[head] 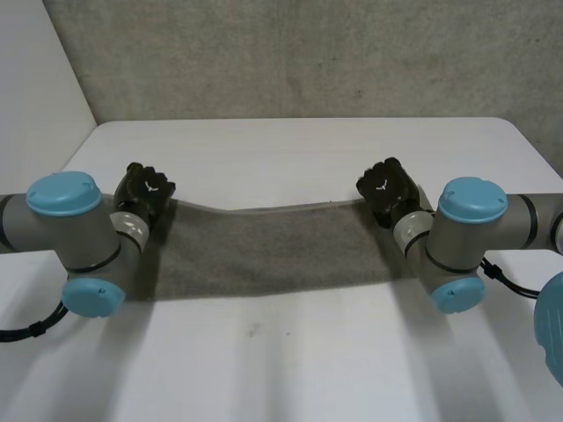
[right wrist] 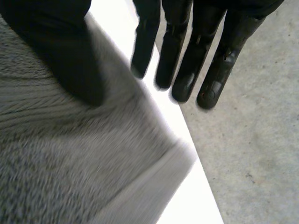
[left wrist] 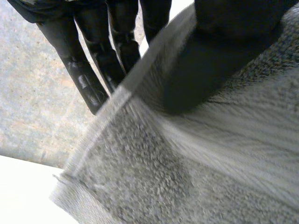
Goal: Fold the laundry
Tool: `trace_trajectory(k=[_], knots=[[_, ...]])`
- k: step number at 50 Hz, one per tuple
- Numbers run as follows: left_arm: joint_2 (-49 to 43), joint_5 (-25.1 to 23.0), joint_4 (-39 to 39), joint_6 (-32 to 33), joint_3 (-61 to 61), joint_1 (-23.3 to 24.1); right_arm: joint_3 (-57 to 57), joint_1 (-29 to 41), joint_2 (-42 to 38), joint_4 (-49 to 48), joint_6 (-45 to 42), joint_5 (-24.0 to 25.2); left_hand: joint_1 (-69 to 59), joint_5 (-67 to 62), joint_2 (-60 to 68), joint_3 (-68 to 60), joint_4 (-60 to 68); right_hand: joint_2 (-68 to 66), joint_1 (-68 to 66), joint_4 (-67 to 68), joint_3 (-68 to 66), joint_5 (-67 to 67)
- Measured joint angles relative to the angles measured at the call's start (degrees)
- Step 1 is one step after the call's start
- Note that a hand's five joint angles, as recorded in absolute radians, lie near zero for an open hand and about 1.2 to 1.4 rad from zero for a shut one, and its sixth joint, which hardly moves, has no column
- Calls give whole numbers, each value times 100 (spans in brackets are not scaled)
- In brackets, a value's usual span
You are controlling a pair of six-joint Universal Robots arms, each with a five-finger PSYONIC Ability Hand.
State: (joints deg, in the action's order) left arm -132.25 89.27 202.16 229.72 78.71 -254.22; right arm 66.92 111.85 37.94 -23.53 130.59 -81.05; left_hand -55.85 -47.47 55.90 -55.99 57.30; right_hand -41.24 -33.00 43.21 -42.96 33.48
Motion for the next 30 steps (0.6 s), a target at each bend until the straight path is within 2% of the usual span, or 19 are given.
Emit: trace_trajectory(k=[1,2,3,7,10,16,20,22,24,27,28,30], knots=[[6,7,11,3,8,11,-36,-2,-1,-6,9,10,762,715,-705,699,-713,901,865,-907,898,-904],[13,14,21,6,15,19,-57,-3,3,-11,14,15,1797,1823,-1660,1642,-1806,901,865,-907,898,-904],[37,52,36,15,42,31,-103,-8,31,-16,32,11,3021,3090,-2992,2930,-3079,2488,1973,-2639,2660,-2608],[154,201,25,1,119,38,-112,-40,259,-5,165,-49,4071,4161,-4077,4086,-4223,2826,2110,-3001,3087,-3009],[238,285,10,-19,171,37,-65,-55,412,17,276,-84,4203,4333,-4249,4250,-4391,2826,2110,-3001,3090,-3016],[1073,520,-21,-342,665,28,528,-165,1726,571,1335,-144,4516,4559,-4568,4574,-4698,2826,2110,-3001,3090,-3022],[1561,535,-26,-744,977,30,821,-364,2336,1195,1698,-133,4523,4577,-4598,4600,-4728,2826,2110,-3001,3090,-3023],[1781,528,-27,-1010,1139,35,926,-468,2527,1507,1781,-123,4558,4583,-4611,4621,-4739,2826,2110,-3001,3090,-3024],[2093,501,-23,-1545,1427,50,1084,-652,2747,2066,1850,-99,4558,4585,-4615,4621,-4743,2826,2110,-3001,3090,-3024],[2298,472,-4,-2080,1677,73,1235,-828,2842,2520,1862,-65,4558,4585,-4615,4619,-4743,2826,2110,-3001,3090,-3024],[2298,472,-4,-2080,1677,73,1235,-828,2842,2520,1862,-65,4558,4585,-4615,4619,-4743,2826,2110,-3001,3090,-3024],[2414,442,19,-2567,1877,104,1492,-1068,2864,2880,1850,20,4558,4586,-4620,4619,-4743,2826,2110,-3001,3090,-3024]])
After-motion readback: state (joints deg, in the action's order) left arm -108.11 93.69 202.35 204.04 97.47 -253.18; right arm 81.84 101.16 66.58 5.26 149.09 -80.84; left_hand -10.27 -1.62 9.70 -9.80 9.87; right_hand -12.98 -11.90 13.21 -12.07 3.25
